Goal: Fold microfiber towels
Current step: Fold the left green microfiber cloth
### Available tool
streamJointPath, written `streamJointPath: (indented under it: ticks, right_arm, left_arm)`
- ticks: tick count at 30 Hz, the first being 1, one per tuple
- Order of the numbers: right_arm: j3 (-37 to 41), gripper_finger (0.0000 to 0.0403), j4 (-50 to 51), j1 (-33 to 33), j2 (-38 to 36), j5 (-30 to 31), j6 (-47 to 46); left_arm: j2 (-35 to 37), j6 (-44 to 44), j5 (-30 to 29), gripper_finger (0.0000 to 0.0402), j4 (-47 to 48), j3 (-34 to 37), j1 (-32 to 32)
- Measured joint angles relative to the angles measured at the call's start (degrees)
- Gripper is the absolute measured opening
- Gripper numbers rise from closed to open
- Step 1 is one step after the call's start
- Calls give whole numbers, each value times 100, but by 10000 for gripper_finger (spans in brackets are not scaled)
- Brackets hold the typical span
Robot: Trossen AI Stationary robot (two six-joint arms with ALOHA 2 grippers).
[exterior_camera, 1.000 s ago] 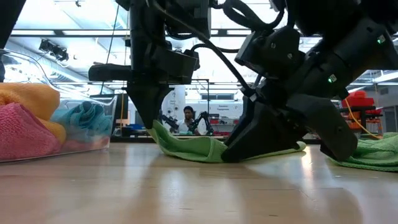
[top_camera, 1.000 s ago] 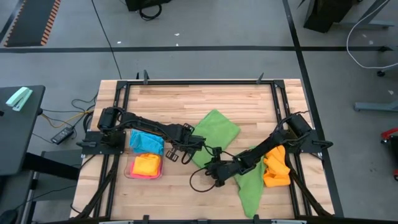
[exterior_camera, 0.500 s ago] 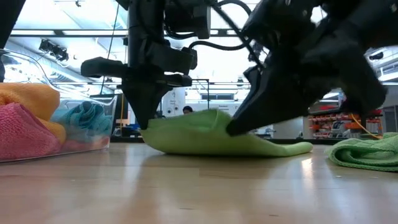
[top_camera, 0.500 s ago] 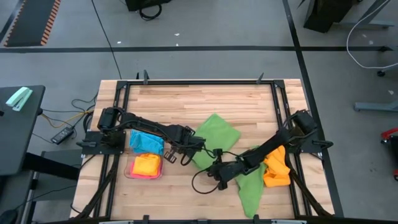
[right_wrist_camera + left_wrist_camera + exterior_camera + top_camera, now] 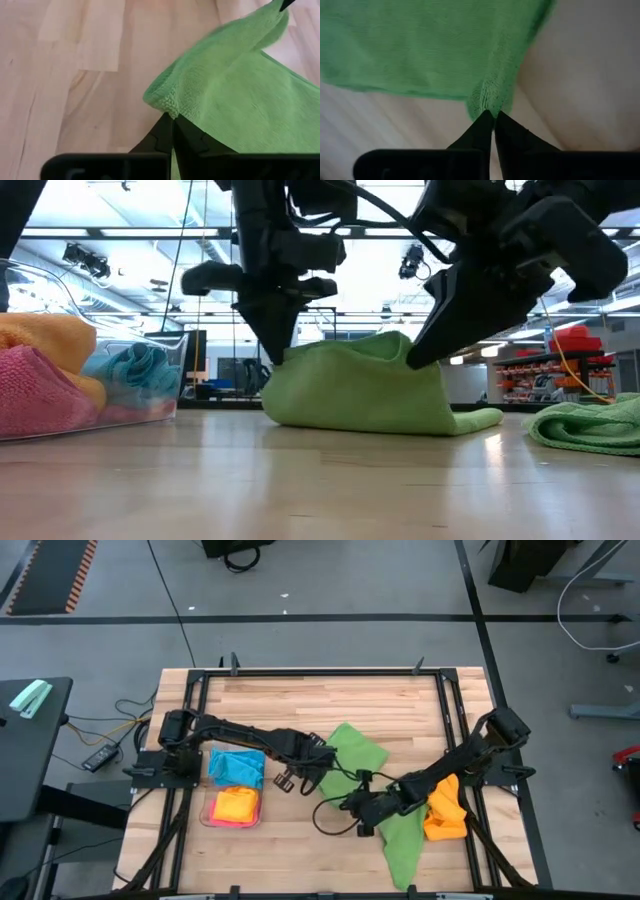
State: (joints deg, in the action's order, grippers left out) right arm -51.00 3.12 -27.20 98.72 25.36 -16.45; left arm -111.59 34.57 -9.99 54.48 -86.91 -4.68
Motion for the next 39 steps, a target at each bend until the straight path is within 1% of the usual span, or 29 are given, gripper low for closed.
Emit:
streamJointPath:
  ticks: [3,9,16,20,22,25,32,39]
  right_arm:
    - [0,14,226,0,-126,117,-143]
    - [-2,15,596,4,-169,139,-314]
    - [-4,15,948,7,-167,141,-495]
    - [-4,15,1180,56,-167,158,-637]
    - [-4,15,1309,96,-165,163,-701]
    - [-4,15,1509,138,-164,163,-812]
    - [-7,15,1735,210,-164,163,-930]
    - [-7,15,1966,245,-164,163,-935]
  left_arm:
    - [0,66,-132,28,-187,0,108]
    - [-3,64,-135,10,-569,0,283]
    - [-87,118,-136,23,-917,-4,329]
    - [-194,174,-140,17,-1185,22,397]
    - [-227,188,-176,11,-1099,39,429]
    - [-273,214,-202,9,-1322,28,470]
    - [-273,236,-194,27,-1484,33,555]
    - [-437,298,-191,9,-1524,33,589]
